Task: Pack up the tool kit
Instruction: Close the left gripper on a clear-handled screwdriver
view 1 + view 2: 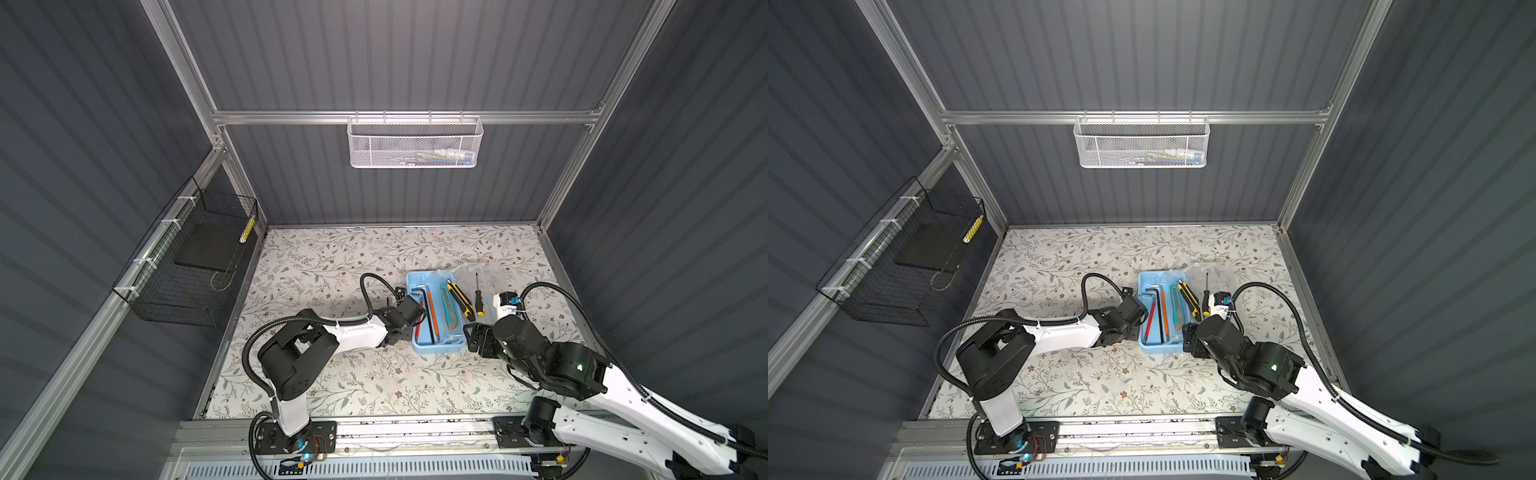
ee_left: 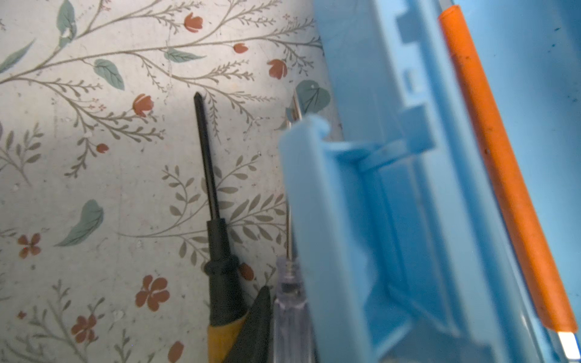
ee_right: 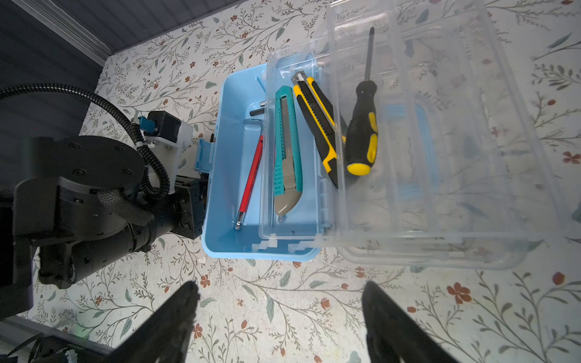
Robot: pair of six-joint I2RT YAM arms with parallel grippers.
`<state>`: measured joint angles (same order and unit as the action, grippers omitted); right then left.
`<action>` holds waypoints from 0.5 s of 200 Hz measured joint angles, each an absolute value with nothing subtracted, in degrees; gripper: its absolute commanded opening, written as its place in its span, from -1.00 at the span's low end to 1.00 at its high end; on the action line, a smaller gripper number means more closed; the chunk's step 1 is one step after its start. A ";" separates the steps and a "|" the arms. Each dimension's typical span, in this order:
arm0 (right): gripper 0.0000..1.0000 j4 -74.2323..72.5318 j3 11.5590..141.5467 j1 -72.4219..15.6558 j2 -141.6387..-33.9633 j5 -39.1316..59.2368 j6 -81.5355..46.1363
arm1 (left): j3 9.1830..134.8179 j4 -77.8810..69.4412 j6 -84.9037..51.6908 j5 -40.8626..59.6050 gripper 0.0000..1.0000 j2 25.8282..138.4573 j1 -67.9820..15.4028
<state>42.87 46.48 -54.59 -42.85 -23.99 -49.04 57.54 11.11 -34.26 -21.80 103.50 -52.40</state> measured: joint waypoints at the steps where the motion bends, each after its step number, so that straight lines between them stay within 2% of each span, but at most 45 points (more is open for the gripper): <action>1: 0.63 42.87 46.48 -54.59 -42.85 -23.99 -49.04 | 57.56 11.11 -34.26 -21.82 -0.46 103.53 -52.40; 100: 0.64 42.70 45.36 -54.52 -42.28 -23.99 -49.04 | 59.40 12.34 -35.07 -22.44 -0.52 104.81 -51.96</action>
